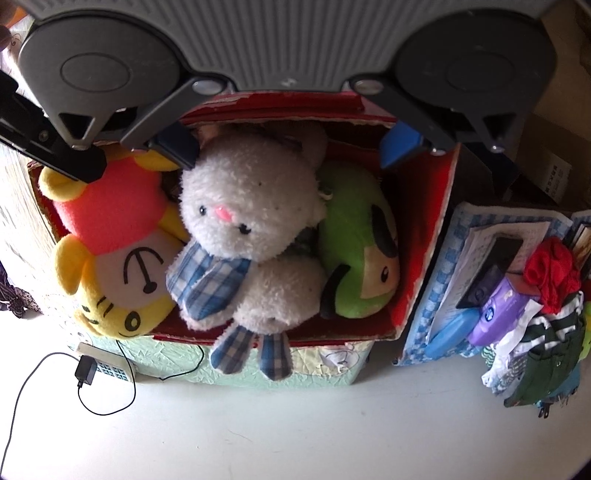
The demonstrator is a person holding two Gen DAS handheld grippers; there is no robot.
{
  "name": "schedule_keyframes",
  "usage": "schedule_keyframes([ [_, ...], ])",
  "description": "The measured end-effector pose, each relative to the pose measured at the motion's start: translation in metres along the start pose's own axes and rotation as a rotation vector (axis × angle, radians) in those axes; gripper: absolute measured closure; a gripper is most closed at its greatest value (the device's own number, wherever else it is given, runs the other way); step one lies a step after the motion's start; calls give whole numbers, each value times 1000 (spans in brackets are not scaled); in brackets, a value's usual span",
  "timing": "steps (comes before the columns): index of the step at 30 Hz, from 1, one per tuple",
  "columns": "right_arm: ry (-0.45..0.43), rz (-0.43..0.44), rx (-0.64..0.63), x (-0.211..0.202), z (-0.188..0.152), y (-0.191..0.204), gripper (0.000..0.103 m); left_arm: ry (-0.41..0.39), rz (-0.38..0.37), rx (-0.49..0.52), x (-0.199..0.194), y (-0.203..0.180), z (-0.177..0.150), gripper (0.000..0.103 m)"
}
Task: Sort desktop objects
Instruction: 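Withdraw the right gripper up and away from the red box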
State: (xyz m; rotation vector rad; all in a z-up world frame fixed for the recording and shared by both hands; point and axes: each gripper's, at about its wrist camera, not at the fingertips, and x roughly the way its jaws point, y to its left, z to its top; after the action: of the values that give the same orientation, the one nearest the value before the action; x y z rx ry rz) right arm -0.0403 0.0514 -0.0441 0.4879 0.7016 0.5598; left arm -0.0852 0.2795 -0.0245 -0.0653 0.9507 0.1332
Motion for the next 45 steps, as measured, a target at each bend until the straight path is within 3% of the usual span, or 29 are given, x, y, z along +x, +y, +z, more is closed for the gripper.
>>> schedule_keyframes([
  [4,4,-3,-29,1,0,4,68,-3,5,20,1,-2,1,0],
  [6,9,10,-50,1,0,5,60,-6,11,27,0,-3,1,0],
  [14,45,18,-88,2,6,8,56,-37,64,31,-12,-9,1,1],
  [36,110,74,-193,-31,26,-10,56,-4,185,-68,-44,-54,-20,1],
  [41,110,48,-171,-48,28,-31,56,-16,185,-53,-50,-81,-34,1],
  [45,106,-26,-125,-62,28,-58,56,29,151,-20,-39,-111,-47,1],
])
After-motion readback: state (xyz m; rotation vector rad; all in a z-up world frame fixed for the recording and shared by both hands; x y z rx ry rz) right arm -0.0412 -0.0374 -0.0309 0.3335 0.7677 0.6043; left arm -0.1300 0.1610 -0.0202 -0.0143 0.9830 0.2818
